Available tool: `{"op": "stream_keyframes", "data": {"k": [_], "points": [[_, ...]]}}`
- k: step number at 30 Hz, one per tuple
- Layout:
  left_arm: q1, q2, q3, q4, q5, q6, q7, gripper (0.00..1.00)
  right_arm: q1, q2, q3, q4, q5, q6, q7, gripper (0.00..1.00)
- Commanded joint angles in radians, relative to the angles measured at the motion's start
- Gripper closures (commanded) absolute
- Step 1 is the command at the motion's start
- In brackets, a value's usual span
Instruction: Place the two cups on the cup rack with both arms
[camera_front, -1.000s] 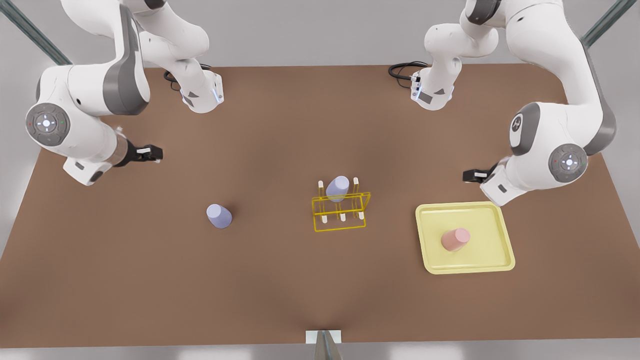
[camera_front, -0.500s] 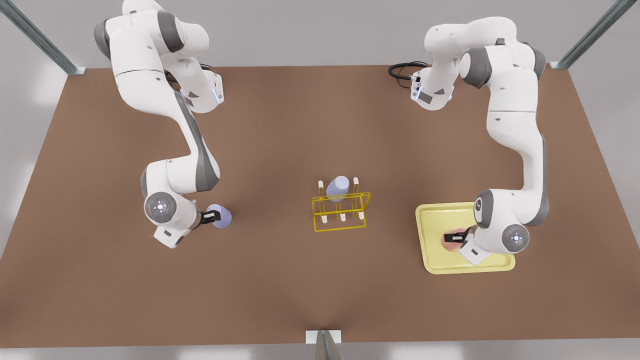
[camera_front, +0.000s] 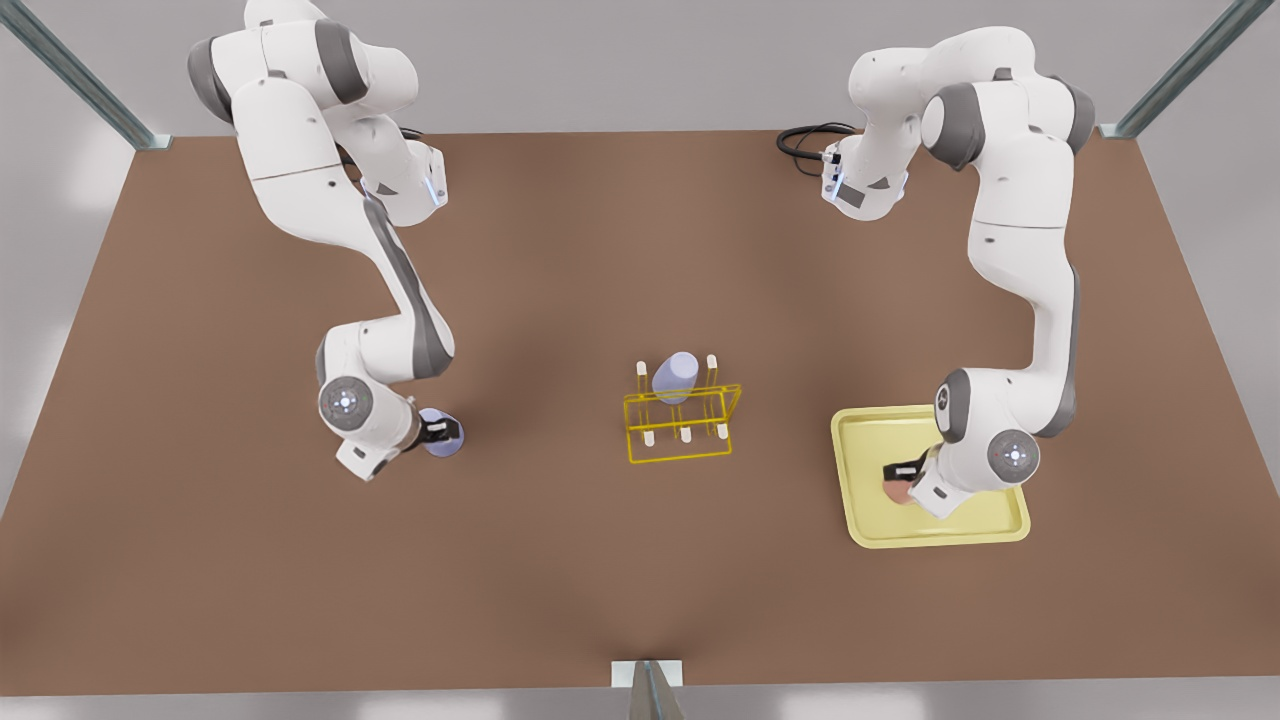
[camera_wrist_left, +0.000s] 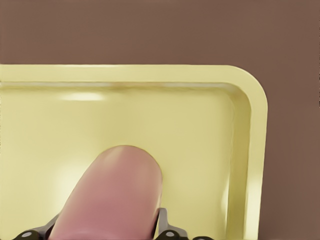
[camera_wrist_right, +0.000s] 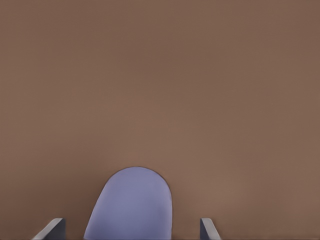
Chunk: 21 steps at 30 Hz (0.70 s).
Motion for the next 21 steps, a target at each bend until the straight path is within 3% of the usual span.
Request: {"op": "stream_keyframes", "data": {"k": [1, 7, 9, 12, 15, 21], "points": [[0.0, -0.001, 0.0, 0.001, -0.004, 0.036, -0.014, 0.23, 0.0, -0.005, 0.0, -0.026, 0.004, 0.068, 0.028, 0.0], [0.002, -0.009, 0.0, 0.001, -0.004, -0.021, -0.014, 0.21, 0.002, 0.01, 0.009, -0.052, 0.016, 0.103, 0.028, 0.0], [-0.005, -0.029, -0.008, 0.017, -0.007, -0.122, -0.057, 0.21, 0.002, 0.01, 0.014, -0.078, 0.021, 0.146, 0.028, 0.0], [-0.005, -0.027, -0.035, 0.106, -0.024, -0.223, -0.135, 0.21, 0.0, 0.01, 0.02, -0.093, 0.019, 0.162, 0.025, 0.0], [-0.005, -0.027, -0.139, 0.241, -0.022, -0.347, -0.335, 0.21, 0.0, 0.01, 0.021, -0.095, 0.021, 0.162, 0.019, 0.0], [-0.293, 0.004, -0.164, 0.459, -0.045, -0.448, -0.855, 0.21, 0.0, -0.002, 0.021, -0.132, 0.019, 0.162, 0.012, 0.0]]}}
